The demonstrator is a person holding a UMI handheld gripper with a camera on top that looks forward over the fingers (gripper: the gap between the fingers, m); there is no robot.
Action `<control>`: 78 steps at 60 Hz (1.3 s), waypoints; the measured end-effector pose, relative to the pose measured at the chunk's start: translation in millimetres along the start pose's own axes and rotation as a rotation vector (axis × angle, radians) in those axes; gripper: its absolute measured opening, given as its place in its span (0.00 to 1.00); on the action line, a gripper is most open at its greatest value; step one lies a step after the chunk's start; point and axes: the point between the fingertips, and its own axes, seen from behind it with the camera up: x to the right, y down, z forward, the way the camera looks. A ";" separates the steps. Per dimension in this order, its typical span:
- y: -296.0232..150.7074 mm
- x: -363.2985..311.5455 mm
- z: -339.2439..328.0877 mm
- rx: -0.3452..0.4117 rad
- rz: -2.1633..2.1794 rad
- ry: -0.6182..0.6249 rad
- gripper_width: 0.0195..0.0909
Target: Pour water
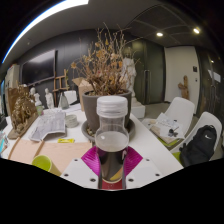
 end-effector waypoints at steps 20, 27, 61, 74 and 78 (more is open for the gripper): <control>46.5 -2.3 12.2 -0.037 -0.017 -0.035 0.12; 49.5 -9.5 9.4 -0.040 -0.067 -0.054 0.14; 54.9 -16.8 -113.4 -0.137 -0.066 0.027 0.93; 28.6 -69.4 -255.6 -0.172 -0.084 0.033 0.93; 24.1 -90.8 -291.2 -0.173 -0.091 0.013 0.93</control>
